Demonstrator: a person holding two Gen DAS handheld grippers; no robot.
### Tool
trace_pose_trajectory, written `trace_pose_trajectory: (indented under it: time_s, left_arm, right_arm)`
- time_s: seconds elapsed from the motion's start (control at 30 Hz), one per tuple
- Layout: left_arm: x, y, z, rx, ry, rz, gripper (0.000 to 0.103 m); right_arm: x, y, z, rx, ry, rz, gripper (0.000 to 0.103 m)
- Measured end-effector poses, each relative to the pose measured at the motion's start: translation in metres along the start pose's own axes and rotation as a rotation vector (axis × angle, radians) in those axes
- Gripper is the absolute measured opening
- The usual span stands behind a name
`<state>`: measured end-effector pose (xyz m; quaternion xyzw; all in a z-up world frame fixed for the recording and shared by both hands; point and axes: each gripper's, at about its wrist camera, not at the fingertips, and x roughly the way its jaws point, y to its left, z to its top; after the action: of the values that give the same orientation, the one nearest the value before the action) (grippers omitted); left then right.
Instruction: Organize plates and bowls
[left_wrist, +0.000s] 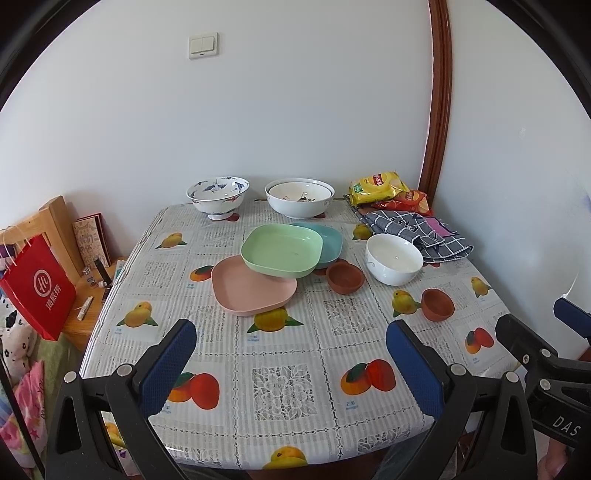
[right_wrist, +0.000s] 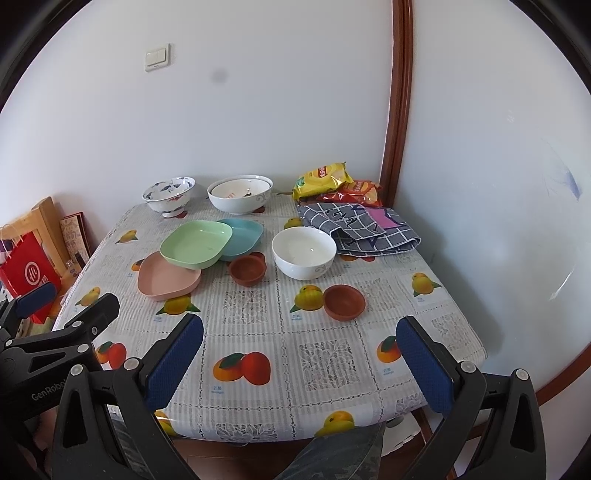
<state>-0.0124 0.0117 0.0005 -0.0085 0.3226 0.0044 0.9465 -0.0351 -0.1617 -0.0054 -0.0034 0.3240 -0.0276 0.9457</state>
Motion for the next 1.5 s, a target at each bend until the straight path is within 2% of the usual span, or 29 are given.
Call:
trace_pose_trajectory:
  time_s: [0.33, 0.7, 0.83, 1.1, 1.2, 1.5]
  left_arm:
    - [0.013, 0.001, 0.003, 0.002, 0.014, -0.003, 0.103]
    - [0.047, 0.015, 0.018, -0.017, 0.06, -0.006, 0.103]
    - [0.058, 0.022, 0.026, 0.0, 0.063, 0.025, 0.103]
    - [0.095, 0.045, 0.039, -0.037, 0.118, 0.032, 0.103]
    - [0.108, 0.052, 0.043, -0.047, 0.134, 0.019, 0.103]
    - [0.14, 0.078, 0.049, -0.09, 0.164, 0.025, 0.103]
  right_arm:
    - [0.012, 0.002, 0.003, 0.009, 0.012, 0.016, 0.103]
    - [0.052, 0.012, 0.017, 0.008, 0.066, 0.051, 0.103]
    - [0.067, 0.019, 0.025, 0.005, 0.071, 0.067, 0.103]
    - [0.094, 0.042, 0.04, -0.037, 0.08, 0.08, 0.103]
    - [0.11, 0.054, 0.045, -0.069, 0.118, 0.124, 0.102]
    - [0.151, 0.079, 0.061, -0.076, 0.168, 0.143, 0.102]
